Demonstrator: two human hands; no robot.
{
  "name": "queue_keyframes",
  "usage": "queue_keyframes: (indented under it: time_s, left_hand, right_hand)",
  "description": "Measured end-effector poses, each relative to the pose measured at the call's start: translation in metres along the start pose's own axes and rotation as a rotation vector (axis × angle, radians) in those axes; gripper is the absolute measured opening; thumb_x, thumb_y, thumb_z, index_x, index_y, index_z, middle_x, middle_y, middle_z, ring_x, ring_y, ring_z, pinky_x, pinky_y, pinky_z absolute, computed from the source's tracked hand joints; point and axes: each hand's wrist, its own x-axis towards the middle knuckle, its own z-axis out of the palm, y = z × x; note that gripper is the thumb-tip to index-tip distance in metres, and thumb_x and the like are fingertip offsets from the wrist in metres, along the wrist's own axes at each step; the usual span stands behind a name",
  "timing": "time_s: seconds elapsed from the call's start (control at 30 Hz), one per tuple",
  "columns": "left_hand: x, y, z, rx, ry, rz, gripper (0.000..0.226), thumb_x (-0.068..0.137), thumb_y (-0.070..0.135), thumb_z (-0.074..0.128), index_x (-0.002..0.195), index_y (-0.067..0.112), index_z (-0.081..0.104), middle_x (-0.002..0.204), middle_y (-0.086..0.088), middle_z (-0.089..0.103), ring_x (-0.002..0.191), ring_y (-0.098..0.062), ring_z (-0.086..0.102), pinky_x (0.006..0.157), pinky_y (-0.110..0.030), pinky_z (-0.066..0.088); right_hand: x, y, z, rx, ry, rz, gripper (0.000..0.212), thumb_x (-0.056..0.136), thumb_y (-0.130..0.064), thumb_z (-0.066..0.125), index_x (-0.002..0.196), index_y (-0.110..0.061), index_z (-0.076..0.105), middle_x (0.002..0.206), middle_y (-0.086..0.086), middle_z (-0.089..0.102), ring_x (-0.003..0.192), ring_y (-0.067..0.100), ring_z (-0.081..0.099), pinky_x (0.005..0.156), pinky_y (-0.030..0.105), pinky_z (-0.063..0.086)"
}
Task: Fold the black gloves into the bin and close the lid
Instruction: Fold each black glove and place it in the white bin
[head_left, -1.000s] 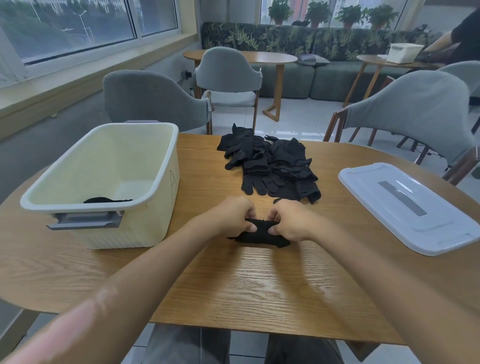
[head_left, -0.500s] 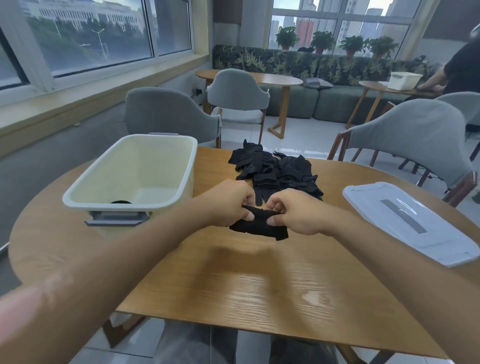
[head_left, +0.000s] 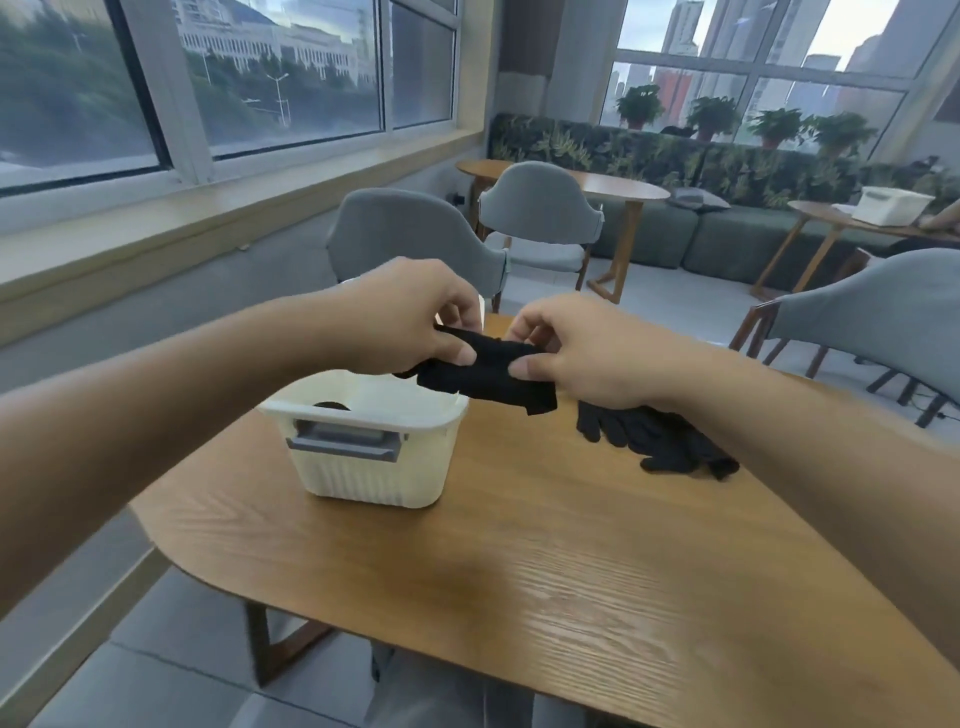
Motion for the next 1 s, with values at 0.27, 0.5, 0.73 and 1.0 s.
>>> queue_keyframes:
  time_s: [0.27, 0.5, 0.73, 1.0]
  left_hand:
    - [-0.002, -0.062, -0.014, 0.066, 0.052, -0.091, 0.004, 0.092, 0.023, 0.071, 0.093, 0.026, 0.068, 0.089, 0.012, 0.067, 0.074, -0.016, 0.068, 0.058, -0.024, 0.046]
    - [0.027, -0.116, 0.01, 0.081, 0.016, -0.196, 0.005, 0.092, 0.021, 0.071, 0.097, 0.021, 0.069, 0.092, 0.006, 0.068, 0.079, -0.02, 0.066, 0.064, -0.03, 0.05]
    - [0.07, -0.154, 0.03, 0.092, -0.102, -0.319, 0.011, 0.09, 0.021, 0.073, 0.087, 0.024, 0.063, 0.1, 0.001, 0.07, 0.08, -0.021, 0.067, 0.062, -0.031, 0.051]
    - [0.104, -0.159, 0.058, 0.312, -0.294, -0.353, 0.033, 0.093, 0.022, 0.071, 0.122, 0.009, 0.065, 0.111, -0.009, 0.065, 0.11, -0.028, 0.059, 0.082, -0.031, 0.04]
  right_hand:
    - [0.056, -0.041, 0.027, -0.006, 0.024, -0.015, 0.017, 0.096, -0.023, 0.064, 0.112, -0.02, 0.068, 0.107, -0.002, 0.066, 0.098, 0.017, 0.061, 0.077, 0.027, 0.05]
    - [0.122, -0.045, 0.064, -0.182, -0.075, 0.068, 0.02, 0.095, -0.015, 0.06, 0.111, -0.01, 0.07, 0.105, 0.01, 0.071, 0.097, 0.027, 0.066, 0.086, 0.04, 0.056]
    - [0.187, -0.03, 0.094, -0.211, -0.237, 0.218, 0.021, 0.093, -0.012, 0.06, 0.112, -0.007, 0.069, 0.1, 0.01, 0.074, 0.089, 0.024, 0.072, 0.065, 0.027, 0.055]
    - [0.219, -0.018, 0.119, -0.132, -0.448, 0.352, 0.02, 0.1, -0.012, 0.054, 0.112, -0.002, 0.065, 0.099, 0.01, 0.071, 0.086, 0.024, 0.073, 0.091, 0.033, 0.056]
